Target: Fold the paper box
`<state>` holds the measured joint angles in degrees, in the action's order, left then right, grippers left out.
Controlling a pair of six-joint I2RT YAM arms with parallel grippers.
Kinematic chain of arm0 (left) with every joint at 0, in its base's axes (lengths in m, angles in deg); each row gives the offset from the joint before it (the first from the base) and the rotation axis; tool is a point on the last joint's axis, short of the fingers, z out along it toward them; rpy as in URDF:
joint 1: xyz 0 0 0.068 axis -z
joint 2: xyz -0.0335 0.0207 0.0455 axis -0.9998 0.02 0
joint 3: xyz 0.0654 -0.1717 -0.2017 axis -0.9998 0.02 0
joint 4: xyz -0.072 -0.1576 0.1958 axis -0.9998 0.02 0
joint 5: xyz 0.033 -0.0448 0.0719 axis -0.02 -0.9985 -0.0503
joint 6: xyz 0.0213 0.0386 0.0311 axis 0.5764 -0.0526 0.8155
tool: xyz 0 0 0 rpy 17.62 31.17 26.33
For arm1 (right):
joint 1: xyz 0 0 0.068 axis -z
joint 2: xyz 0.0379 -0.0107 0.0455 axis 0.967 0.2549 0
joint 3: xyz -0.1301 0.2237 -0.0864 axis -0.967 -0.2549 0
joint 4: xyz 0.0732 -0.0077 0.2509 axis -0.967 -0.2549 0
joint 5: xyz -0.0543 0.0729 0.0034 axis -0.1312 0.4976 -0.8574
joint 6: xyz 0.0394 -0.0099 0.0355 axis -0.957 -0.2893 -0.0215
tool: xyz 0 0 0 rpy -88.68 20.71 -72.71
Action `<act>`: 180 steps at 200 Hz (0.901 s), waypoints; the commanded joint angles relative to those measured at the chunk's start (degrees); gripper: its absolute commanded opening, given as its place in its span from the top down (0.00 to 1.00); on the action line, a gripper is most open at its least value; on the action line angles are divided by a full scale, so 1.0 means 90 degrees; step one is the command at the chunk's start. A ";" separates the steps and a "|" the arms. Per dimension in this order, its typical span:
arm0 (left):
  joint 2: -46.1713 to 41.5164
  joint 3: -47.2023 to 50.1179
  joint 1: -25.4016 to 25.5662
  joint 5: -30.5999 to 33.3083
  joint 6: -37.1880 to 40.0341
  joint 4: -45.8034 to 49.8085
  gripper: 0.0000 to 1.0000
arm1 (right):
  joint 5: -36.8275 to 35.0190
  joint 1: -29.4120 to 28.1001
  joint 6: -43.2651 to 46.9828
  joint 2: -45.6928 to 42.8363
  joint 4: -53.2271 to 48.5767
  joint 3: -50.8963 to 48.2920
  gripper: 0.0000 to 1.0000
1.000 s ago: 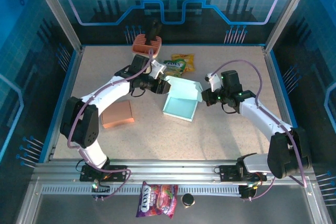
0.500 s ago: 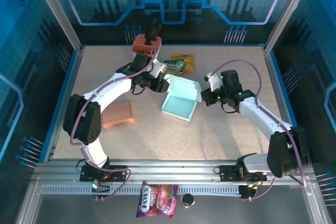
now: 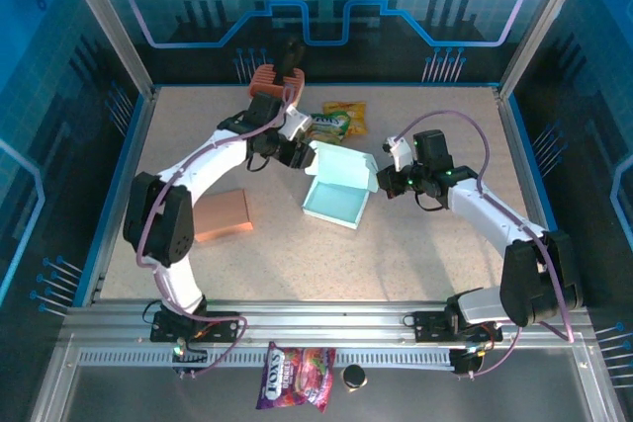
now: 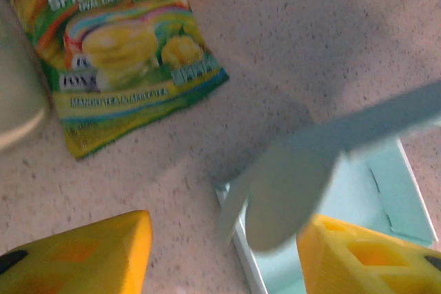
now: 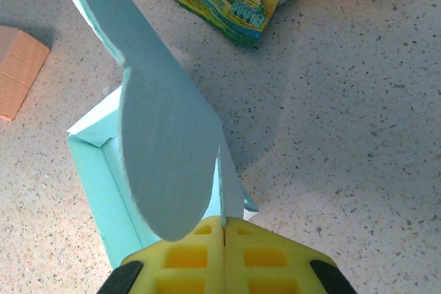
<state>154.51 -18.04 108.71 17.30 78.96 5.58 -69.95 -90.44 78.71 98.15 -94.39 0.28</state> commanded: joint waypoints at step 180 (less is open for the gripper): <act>-0.0013 0.0133 0.0546 0.1065 -0.1185 -0.0299 1.00 | -0.1352 -0.0840 -0.1303 0.0657 -0.0124 0.0989 1.00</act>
<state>157.55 -18.74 111.57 23.01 73.12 4.45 -77.43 -95.77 72.17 102.15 -95.70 6.05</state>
